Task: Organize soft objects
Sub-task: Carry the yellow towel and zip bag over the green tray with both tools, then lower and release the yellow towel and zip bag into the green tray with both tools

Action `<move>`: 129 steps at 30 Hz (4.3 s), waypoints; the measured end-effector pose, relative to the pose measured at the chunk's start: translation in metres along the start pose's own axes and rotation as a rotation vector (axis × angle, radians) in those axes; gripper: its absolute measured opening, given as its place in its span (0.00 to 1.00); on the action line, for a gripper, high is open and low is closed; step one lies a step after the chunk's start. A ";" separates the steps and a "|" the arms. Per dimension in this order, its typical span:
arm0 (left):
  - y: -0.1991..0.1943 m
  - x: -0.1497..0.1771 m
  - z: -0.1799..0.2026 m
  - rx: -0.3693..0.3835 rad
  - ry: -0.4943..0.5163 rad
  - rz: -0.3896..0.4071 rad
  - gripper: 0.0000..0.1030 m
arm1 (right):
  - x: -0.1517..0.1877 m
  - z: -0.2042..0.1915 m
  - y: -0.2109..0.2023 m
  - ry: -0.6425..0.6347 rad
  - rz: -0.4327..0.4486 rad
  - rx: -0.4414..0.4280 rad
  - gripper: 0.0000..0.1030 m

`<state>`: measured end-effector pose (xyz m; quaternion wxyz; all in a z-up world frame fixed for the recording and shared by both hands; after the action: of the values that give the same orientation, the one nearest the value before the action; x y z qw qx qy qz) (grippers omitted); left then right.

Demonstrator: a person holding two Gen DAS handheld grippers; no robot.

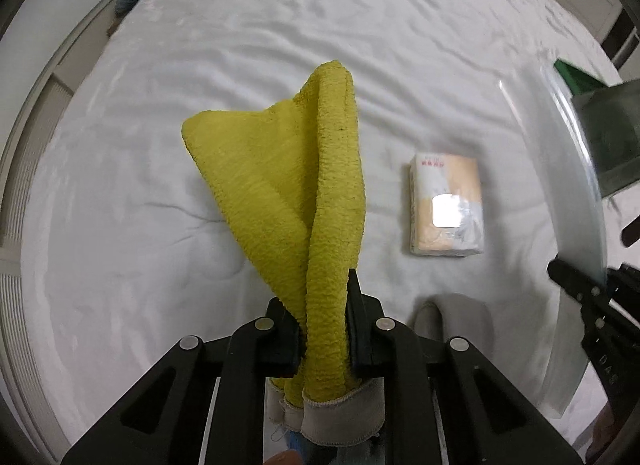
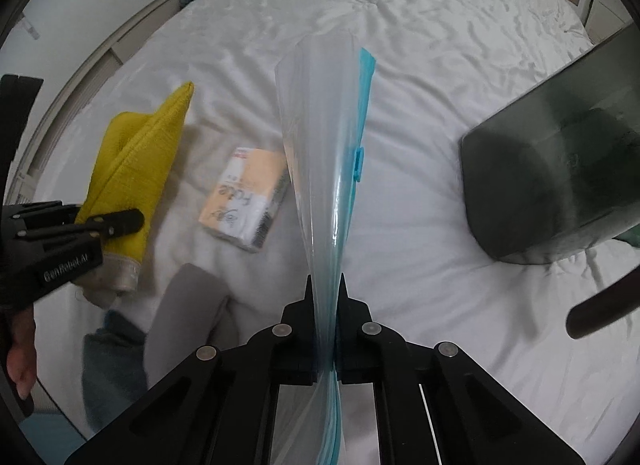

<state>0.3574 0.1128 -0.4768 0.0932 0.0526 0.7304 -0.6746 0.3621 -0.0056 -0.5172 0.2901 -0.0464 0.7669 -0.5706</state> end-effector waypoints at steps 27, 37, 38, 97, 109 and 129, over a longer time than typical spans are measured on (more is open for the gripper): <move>-0.090 0.160 0.223 0.272 0.202 -0.217 0.14 | 0.192 0.165 -0.166 -0.009 -0.257 -0.010 0.04; -0.109 0.085 0.384 0.442 0.264 -0.148 0.14 | 0.182 0.332 -0.226 0.119 -0.202 0.214 0.04; -0.108 0.071 0.393 0.438 0.245 -0.131 0.14 | 0.172 0.345 -0.229 0.122 -0.181 0.230 0.04; 0.048 -0.164 0.457 -0.020 0.062 0.117 0.37 | -0.104 0.527 -0.040 0.113 0.042 0.338 0.11; 0.051 -0.166 0.454 0.000 0.050 0.110 0.56 | -0.103 0.531 -0.039 0.114 0.048 0.359 0.21; 0.037 -0.174 0.458 -0.050 0.038 0.171 0.73 | -0.097 0.529 -0.056 0.115 0.089 0.344 0.47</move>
<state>0.5646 -0.3318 -0.5101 0.1378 0.1250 0.7414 -0.6447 0.6912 -0.4350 -0.5244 0.2747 0.0705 0.6747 -0.6815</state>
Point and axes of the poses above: each gripper's, at about its wrist camera, not at the fingertips, and y roughly the way its jaws point, z to its right, x to its underside, the point moved 3 cm from there along y, roughly the way its jaws point, and after that the axes turned 3 degrees about -z, right-handed, at the moved point
